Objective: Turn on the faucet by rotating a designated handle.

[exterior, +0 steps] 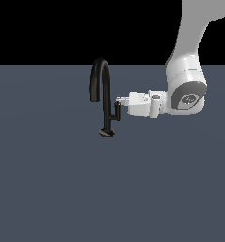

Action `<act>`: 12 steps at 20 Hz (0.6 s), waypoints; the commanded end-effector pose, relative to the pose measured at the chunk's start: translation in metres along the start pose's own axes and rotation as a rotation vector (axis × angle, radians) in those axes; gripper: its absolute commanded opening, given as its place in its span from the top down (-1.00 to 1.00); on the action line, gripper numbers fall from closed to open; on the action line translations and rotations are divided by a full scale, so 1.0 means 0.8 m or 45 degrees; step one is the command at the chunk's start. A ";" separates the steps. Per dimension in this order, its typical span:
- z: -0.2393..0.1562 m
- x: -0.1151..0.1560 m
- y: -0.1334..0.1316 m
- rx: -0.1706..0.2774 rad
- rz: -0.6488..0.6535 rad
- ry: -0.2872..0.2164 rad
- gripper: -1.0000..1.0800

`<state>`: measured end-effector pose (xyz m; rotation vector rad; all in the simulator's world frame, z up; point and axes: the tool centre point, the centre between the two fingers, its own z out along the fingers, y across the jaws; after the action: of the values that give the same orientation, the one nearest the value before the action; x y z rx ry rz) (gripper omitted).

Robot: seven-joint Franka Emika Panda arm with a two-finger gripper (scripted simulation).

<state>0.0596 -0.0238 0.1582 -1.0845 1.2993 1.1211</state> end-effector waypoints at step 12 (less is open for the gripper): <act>0.000 0.017 0.046 -0.005 0.003 -0.003 1.00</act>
<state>0.0353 -0.0202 0.1578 -1.0943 1.2853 1.1056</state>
